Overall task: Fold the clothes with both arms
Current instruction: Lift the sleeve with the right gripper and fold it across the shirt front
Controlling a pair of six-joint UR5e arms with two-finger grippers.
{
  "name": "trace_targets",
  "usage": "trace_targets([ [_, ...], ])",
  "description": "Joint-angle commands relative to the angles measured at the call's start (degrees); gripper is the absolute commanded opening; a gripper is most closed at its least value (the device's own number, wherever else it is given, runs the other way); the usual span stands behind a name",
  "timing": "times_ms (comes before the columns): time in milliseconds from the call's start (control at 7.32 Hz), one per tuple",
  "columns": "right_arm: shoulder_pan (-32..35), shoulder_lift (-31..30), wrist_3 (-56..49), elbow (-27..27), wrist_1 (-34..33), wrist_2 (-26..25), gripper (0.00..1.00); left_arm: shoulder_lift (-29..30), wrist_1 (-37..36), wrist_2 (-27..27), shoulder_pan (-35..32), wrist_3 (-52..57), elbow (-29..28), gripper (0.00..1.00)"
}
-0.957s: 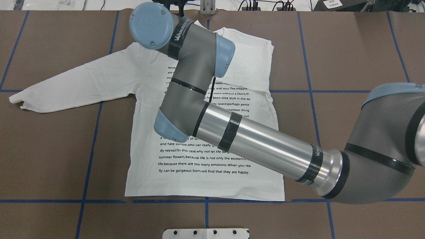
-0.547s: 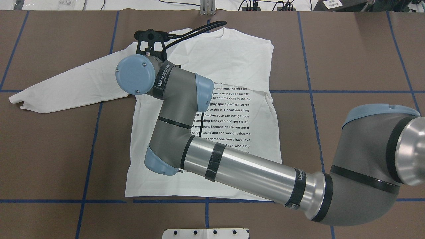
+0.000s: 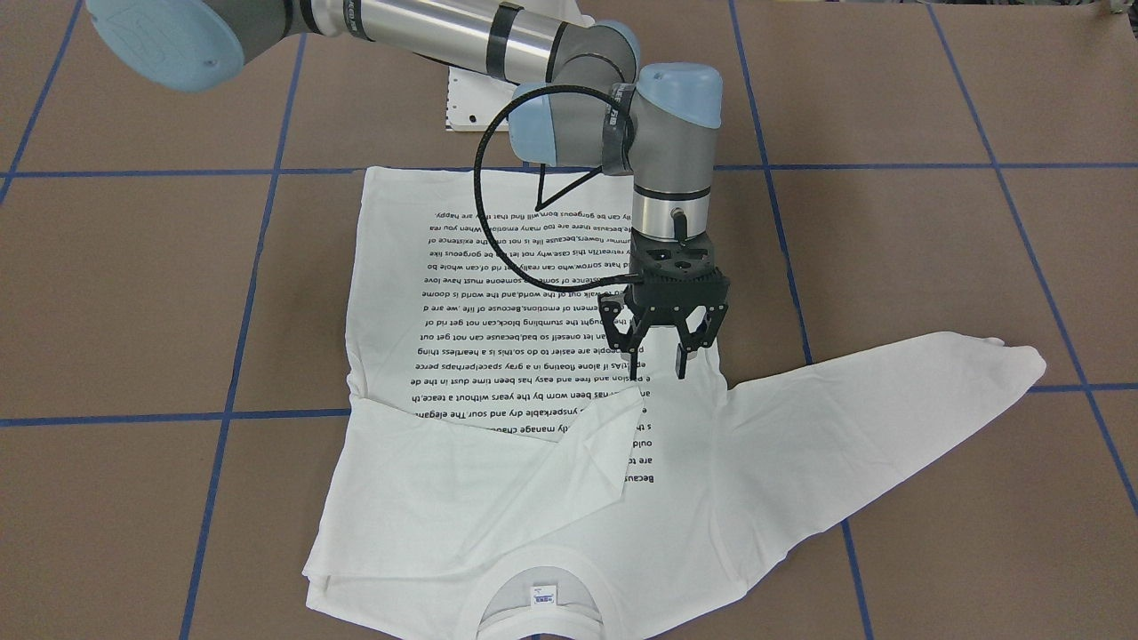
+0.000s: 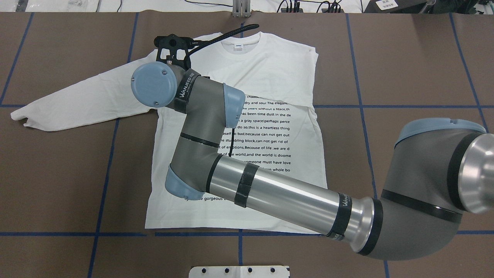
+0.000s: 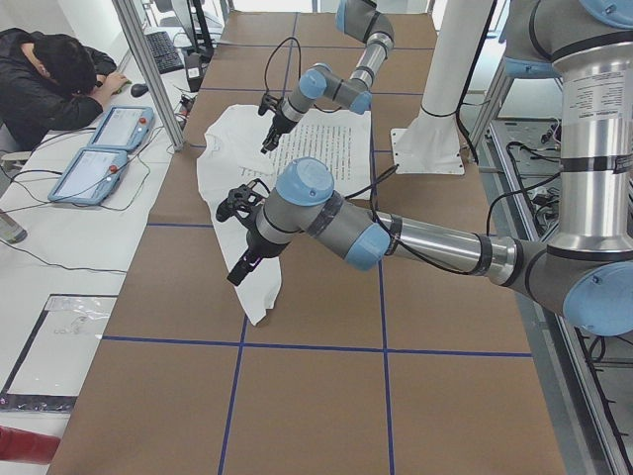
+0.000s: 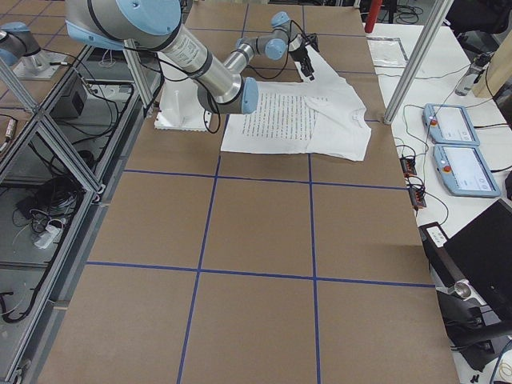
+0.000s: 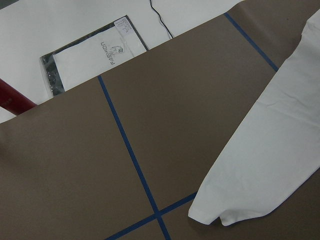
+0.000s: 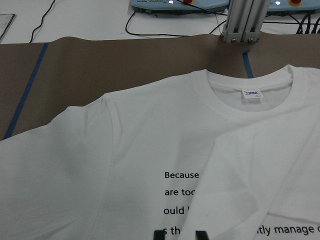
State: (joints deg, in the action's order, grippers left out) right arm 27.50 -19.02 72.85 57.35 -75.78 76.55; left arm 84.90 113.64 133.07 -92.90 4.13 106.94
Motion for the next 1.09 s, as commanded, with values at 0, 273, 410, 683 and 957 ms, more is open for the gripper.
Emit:
trace_targets([
  [0, 2.9, -1.2, -0.2, -1.9, 0.1, 4.2, 1.00, 0.0, 0.0, 0.0, 0.0, 0.0, -0.1, 1.00],
  [273, 2.8, -2.7, -0.2, -2.2, 0.5, 4.2, 0.80, 0.0, 0.0, 0.0, 0.0, 0.0, -0.1, 1.00],
  [410, 2.8, -3.0, -0.2, -2.5, 3.8, 4.0, 0.66, 0.1, 0.1, 0.0, 0.0, 0.0, -0.1, 1.00],
  [683, 6.8, -5.3, -3.6, -2.9, 5.6, 6.8, 0.78, 0.7, 4.0, 0.1, 0.2, -3.3, -0.8, 1.00],
  [957, 12.4, -8.5, -8.0, 2.1, 3.7, 16.7, 0.99, 1.1, 13.4, 1.4, 2.4, -7.0, -4.9, 1.00],
])
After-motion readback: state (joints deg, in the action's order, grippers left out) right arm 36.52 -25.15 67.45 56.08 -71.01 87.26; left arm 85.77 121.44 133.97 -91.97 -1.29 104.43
